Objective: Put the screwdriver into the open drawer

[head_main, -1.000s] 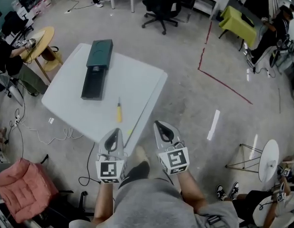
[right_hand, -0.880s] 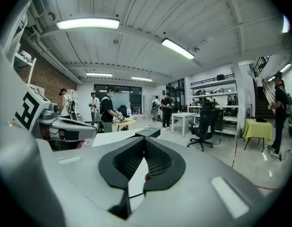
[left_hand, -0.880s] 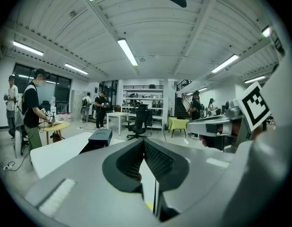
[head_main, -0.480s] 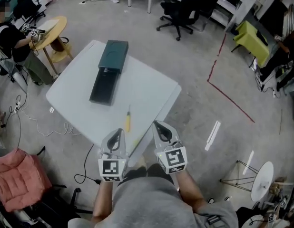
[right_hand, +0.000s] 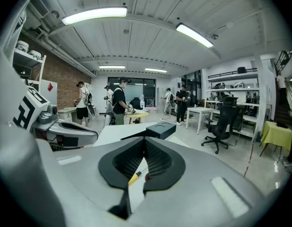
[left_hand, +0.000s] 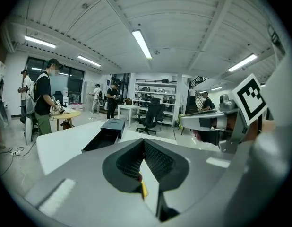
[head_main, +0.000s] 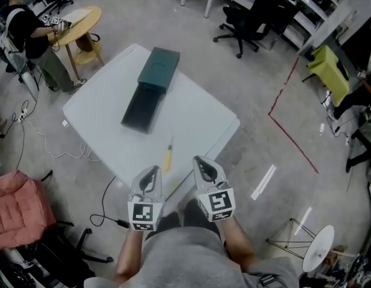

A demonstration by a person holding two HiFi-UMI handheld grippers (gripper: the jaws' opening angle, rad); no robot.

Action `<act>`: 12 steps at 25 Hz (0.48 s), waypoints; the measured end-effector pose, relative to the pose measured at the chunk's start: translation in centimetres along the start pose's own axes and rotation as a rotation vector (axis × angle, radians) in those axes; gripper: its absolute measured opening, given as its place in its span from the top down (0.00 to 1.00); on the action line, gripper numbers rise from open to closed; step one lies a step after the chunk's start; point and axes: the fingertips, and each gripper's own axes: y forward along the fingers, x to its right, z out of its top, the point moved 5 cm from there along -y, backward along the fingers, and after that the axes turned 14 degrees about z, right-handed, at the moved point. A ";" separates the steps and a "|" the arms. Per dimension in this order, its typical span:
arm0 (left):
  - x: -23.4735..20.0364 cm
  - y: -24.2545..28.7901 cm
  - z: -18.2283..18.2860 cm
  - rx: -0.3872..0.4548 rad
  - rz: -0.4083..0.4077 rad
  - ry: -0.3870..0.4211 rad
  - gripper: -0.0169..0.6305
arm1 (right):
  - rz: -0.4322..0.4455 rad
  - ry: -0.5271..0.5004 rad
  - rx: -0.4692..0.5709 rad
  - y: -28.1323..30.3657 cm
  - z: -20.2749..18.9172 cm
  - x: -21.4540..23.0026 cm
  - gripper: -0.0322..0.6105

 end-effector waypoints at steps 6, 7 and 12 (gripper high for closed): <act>0.5 1.9 -0.9 -0.043 0.025 -0.015 0.96 | 0.070 0.025 -0.070 1.9 -1.9 1.4 0.95; 0.5 2.4 -1.2 -0.052 0.029 -0.016 0.96 | 0.081 0.029 -0.081 2.3 -2.2 1.7 0.95; 0.7 4.8 -3.5 -0.118 0.055 -0.023 0.96 | 0.128 0.059 -0.125 4.3 -3.7 3.8 0.95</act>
